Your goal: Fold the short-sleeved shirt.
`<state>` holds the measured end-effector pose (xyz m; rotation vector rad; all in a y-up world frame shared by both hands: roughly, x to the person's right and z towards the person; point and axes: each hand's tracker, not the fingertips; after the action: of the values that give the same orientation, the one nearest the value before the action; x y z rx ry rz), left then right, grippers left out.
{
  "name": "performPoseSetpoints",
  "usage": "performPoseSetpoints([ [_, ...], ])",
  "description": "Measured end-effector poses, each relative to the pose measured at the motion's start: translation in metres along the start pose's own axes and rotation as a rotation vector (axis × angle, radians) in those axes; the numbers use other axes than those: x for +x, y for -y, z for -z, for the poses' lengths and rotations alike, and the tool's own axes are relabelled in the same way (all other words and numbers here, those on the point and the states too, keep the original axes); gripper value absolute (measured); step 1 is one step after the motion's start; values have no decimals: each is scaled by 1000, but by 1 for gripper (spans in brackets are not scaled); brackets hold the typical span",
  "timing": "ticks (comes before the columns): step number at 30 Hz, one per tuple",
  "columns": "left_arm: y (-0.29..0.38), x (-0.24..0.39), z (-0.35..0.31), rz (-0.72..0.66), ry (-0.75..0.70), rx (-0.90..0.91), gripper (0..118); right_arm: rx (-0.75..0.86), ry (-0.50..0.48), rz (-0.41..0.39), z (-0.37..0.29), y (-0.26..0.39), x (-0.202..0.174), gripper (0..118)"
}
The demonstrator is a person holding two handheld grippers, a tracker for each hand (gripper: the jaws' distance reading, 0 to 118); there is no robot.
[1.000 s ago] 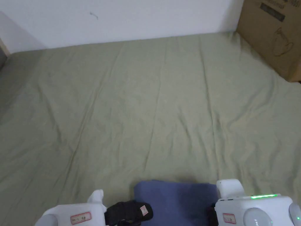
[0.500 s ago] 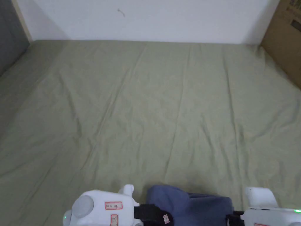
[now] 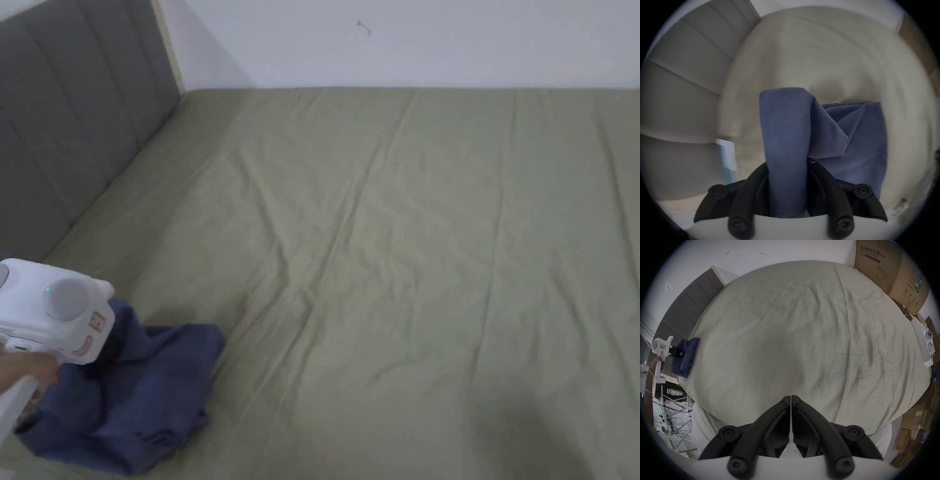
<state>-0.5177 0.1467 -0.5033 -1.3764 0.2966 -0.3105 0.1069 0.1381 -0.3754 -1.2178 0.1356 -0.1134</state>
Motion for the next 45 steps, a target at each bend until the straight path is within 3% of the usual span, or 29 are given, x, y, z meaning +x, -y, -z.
performPoseSetpoints([
  [2, 3, -17, 17, 2, -45, 12, 25, -15, 1, 9, 5, 2, 0, 2],
  [5, 13, -27, 33, -103, 138, 81, 57, -33, 3, 17, 10, 2, -2, 2],
  [6, 17, -25, 35, -84, 73, 96, 69, -37, 6, 16, 9, 2, -8, 2],
  [8, 19, -27, 31, -41, -1, 108, 79, -41, 7, 2, 8, 1, -12, 2],
  [10, 23, -34, 22, -49, 2, 130, 82, -35, 2, -14, 7, -1, -11, 2],
  [14, 30, -52, -10, -208, 79, 176, 86, -26, -10, -6, 9, -6, -10, 2],
  [20, 49, -55, -89, -272, 170, 371, 88, -5, -44, -45, -5, -1, -24, 2],
  [22, 61, -48, -117, -320, 290, 436, 80, 10, -51, -47, -12, 2, -26, 2],
  [23, 68, -43, -132, -344, 356, 478, 61, 19, -61, -42, -16, 3, -25, 2],
  [24, 74, -31, -147, -371, 418, 519, 19, 32, -75, -29, -20, 4, -23, 2],
  [25, 80, -20, -158, -385, 446, 542, 1, 45, -92, -16, -23, 5, -22, 2],
  [28, 107, 30, -193, -379, 447, 613, 0, 98, -162, 21, -42, 9, -18, 2],
  [33, 154, 106, -235, -444, 517, 712, 0, 176, -199, 22, -68, 15, -8, 2],
  [39, 176, 174, -273, -338, 445, 786, 0, 257, -258, 17, -92, 21, -5, 2],
  [43, 181, 200, -303, -355, 393, 891, 0, 371, -200, -36, -115, 20, -7, 2],
  [45, 183, 216, -319, -285, 299, 950, 0, 467, -155, -64, -133, 17, -12, 2],
])
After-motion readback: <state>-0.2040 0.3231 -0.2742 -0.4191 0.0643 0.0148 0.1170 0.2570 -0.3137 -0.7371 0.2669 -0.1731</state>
